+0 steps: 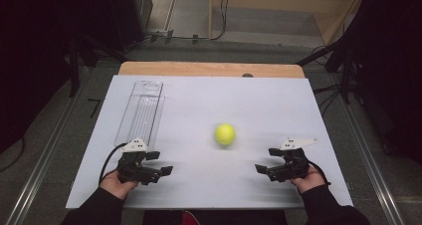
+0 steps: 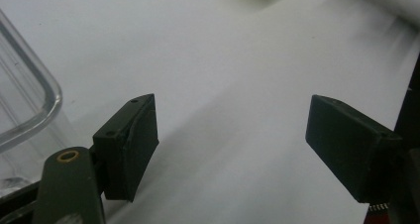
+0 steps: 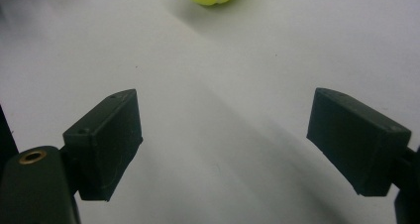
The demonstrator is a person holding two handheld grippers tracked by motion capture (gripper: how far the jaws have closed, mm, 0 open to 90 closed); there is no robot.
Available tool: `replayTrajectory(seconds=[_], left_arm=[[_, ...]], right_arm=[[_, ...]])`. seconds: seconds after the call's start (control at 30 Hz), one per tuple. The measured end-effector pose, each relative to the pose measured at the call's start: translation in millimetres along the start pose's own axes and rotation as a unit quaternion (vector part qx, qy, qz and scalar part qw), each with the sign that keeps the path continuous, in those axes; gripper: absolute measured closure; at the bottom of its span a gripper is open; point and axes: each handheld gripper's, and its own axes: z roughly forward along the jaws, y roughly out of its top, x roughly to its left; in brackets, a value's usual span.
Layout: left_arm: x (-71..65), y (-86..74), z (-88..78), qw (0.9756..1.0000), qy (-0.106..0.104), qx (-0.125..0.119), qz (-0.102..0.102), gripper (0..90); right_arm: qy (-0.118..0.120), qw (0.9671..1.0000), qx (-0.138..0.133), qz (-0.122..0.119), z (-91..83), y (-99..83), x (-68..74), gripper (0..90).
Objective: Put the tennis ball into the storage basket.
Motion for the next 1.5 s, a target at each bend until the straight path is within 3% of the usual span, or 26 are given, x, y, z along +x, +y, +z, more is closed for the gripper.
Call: replayTrajectory(seconds=[0.23,0.47,0.53,0.63,0.93,1.03,1.13,1.2,1.5], left_arm=[[-4.9,6.2,0.1,0.9999,-0.009,-0.005,0.008,20.9],[-10.1,14.0,0.4,0.9998,-0.005,-0.004,0.017,21.0],[-13.4,18.6,1.2,0.9998,0.011,-0.003,0.019,21.0],[-16.0,22.2,2.4,0.9998,0.007,-0.012,0.016,21.0],[-16.3,35.2,7.6,0.9999,0.0,-0.004,0.013,20.9],[-16.8,40.1,10.1,0.9997,-0.013,-0.002,0.023,14.1],[-16.3,44.3,10.7,0.9993,-0.032,-0.014,0.013,0.0],[-15.8,45.7,10.5,0.9986,-0.046,-0.024,0.005,0.0],[-15.5,57.4,17.6,0.9996,-0.026,0.005,0.011,1.2]], right_arm=[[-0.002,1.0,0.0,0.0,0.1,0.0,-0.3,12.0],[-0.004,1.0,-0.001,-0.001,-0.6,0.0,-0.7,11.9],[-0.004,1.0,-0.001,-0.001,-0.8,0.0,-0.9,11.9],[-0.005,1.0,-0.002,-0.002,-1.3,-0.1,-1.1,11.9],[-0.008,0.9999,-0.006,0.002,-1.9,-0.3,-1.4,11.9],[-0.007,1.0,-0.006,0.004,-1.7,-0.1,-0.7,11.9],[-0.007,1.0,-0.006,0.004,-1.9,-0.3,-1.2,11.9],[-0.008,1.0,-0.004,0.004,-1.9,-0.5,-1.4,11.9],[-0.006,1.0,-0.004,0.003,-1.5,-0.4,-1.2,11.9]])
